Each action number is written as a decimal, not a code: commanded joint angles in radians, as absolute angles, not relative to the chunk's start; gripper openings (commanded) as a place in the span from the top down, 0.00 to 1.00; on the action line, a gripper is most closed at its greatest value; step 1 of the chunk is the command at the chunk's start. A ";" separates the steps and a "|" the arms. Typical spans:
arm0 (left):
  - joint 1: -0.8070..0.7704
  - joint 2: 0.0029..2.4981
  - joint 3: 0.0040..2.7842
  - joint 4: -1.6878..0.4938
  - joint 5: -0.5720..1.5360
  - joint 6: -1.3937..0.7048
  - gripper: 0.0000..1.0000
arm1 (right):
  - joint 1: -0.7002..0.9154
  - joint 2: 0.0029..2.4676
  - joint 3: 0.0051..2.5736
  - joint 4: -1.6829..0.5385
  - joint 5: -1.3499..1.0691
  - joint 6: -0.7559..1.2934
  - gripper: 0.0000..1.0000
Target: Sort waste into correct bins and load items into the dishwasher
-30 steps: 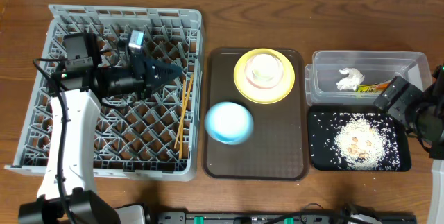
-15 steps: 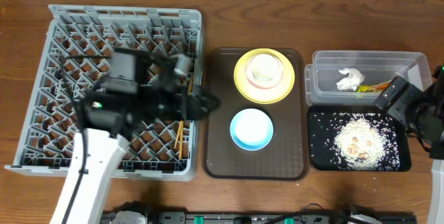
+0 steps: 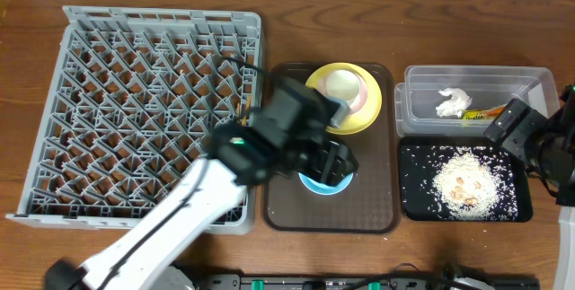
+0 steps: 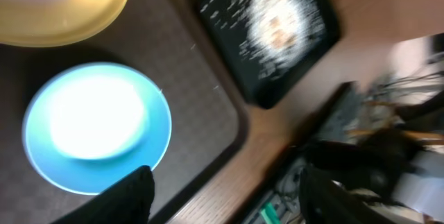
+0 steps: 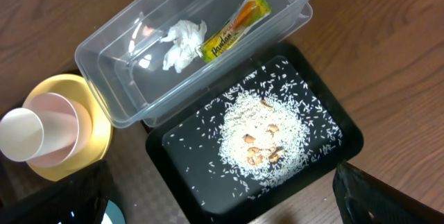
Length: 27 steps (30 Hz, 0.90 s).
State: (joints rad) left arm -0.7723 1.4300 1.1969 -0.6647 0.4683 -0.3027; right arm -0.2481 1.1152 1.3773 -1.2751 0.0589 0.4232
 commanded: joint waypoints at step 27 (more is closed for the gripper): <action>-0.995 1.943 1.197 -0.596 -0.009 -0.414 0.68 | -0.248 1.113 1.381 -1.276 0.059 0.410 0.01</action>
